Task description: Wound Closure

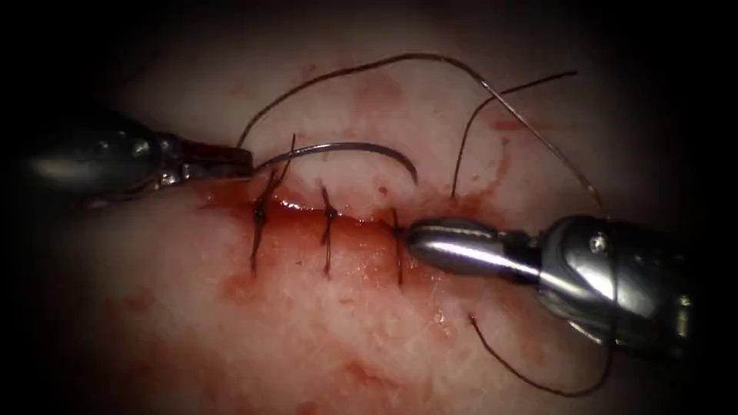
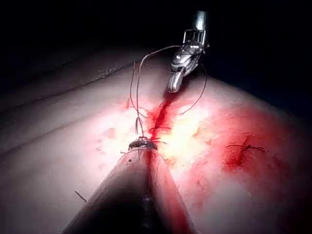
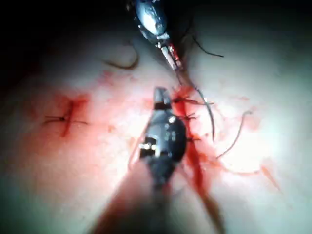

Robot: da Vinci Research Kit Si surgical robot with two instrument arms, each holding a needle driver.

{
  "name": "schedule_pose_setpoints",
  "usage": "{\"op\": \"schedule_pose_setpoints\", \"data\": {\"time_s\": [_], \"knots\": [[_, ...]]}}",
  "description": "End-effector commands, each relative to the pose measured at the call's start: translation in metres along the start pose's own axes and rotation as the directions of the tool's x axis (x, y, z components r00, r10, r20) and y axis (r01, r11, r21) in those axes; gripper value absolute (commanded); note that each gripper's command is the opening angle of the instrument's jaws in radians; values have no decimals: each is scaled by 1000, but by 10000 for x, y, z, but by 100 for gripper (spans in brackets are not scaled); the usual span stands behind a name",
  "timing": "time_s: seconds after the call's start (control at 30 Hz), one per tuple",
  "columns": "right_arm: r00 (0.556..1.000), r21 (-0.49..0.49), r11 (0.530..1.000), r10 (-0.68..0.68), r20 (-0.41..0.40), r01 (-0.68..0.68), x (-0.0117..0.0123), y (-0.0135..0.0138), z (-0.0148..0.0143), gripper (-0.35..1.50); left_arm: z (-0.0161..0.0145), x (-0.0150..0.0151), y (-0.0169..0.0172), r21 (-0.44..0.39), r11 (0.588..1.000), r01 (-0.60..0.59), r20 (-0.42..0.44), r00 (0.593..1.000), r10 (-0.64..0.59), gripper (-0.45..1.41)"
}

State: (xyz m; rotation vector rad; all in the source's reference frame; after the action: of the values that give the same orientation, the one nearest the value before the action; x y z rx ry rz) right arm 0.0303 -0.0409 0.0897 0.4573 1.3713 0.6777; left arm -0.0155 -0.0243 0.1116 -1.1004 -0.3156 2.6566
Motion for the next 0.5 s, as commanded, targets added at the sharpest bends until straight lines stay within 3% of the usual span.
{"op": "schedule_pose_setpoints", "data": {"time_s": [0.03, 0.17, 0.5], "knots": [[1000, 10, 1000, -8, -10, 8, 7, -3, 13, -35, 18, 2, 8, -15, 1000, -5, 9, 1000, 5, -45], [997, 15, 1000, -8, -74, 10, 26, -3, 14, -35, 38, 3, 24, -20, 1000, -15, 45, 999, 16, -45], [988, 7, 1000, -22, -154, 24, 44, -10, 39, -35, 76, 1, 48, -47, 998, -33, 88, 995, 37, -45]]}}
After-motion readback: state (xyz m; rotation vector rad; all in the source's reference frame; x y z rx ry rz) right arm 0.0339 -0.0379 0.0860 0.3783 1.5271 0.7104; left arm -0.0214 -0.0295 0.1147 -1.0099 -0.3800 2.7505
